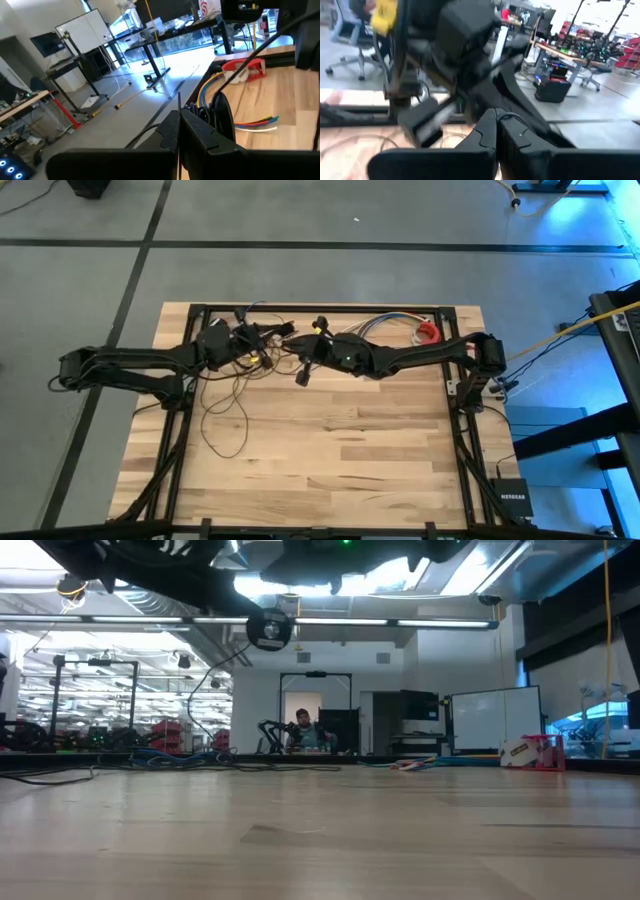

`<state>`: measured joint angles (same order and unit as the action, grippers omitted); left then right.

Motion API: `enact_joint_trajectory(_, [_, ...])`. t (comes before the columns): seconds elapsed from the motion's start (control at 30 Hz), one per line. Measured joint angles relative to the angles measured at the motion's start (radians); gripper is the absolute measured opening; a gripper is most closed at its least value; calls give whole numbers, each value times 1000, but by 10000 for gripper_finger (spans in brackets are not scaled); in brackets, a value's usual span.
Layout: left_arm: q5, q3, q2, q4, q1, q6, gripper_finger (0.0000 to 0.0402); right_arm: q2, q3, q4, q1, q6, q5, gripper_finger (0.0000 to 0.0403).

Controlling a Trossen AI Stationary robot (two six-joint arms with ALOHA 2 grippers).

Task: Coiling cords

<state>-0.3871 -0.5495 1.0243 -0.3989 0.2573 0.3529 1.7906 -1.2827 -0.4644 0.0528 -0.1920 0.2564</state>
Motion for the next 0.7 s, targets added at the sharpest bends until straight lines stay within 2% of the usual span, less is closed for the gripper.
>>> enact_joint_trajectory(0.23, [7, 0, 51, -93, 0, -71, 5, 54, 0, -97, 0, 31, -33, 3])
enact_joint_trajectory(0.7, [94, 0, 45, -172, -2, -204, 5, 159, 0, -78, 0, 33, -32, 3])
